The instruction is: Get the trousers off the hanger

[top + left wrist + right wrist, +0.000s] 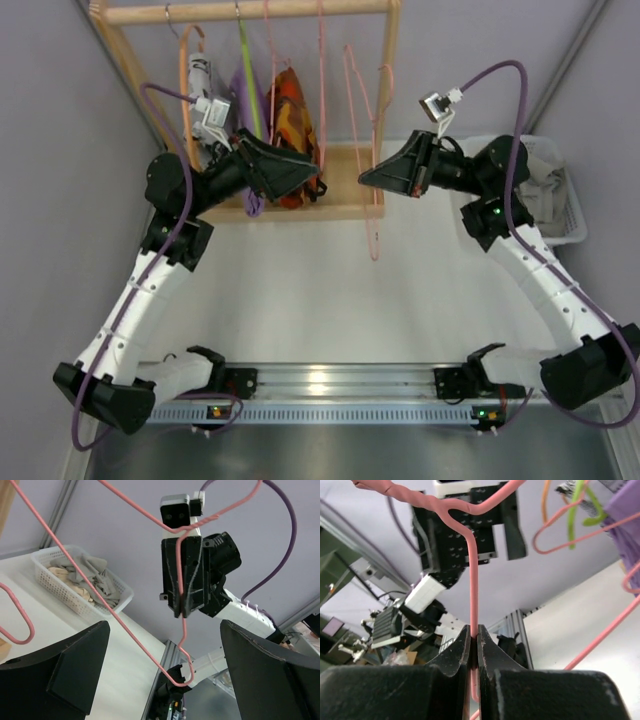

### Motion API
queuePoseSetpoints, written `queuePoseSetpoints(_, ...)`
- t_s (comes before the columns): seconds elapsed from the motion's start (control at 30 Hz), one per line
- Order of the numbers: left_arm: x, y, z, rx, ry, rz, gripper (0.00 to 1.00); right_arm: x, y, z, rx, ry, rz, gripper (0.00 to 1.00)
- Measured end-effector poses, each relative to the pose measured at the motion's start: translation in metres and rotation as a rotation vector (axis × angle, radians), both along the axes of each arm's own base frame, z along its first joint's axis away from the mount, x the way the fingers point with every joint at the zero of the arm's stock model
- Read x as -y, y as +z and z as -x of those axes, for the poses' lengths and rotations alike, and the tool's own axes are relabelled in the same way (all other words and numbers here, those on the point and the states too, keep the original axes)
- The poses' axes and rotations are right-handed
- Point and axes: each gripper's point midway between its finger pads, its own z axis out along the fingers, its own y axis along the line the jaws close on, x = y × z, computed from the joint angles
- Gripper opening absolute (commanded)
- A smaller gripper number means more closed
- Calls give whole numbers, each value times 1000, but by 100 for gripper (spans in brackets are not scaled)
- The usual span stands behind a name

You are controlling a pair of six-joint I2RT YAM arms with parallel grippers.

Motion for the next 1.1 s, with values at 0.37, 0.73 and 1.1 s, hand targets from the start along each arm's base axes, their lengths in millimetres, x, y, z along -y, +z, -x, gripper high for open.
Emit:
queuePoseSetpoints(0.37,-7,-8,-6,4,43,-40,99,-1,31,-99,-55,-156,32,0)
queuePoseSetpoints(0.73,-22,1,4,42,90,-39,99,-15,-3,-189,-295,-166,20,0)
queuePoseSetpoints(1.1,-28,1,6,41,110,-41,99,-3,27,-208,-295,-204,-57,0)
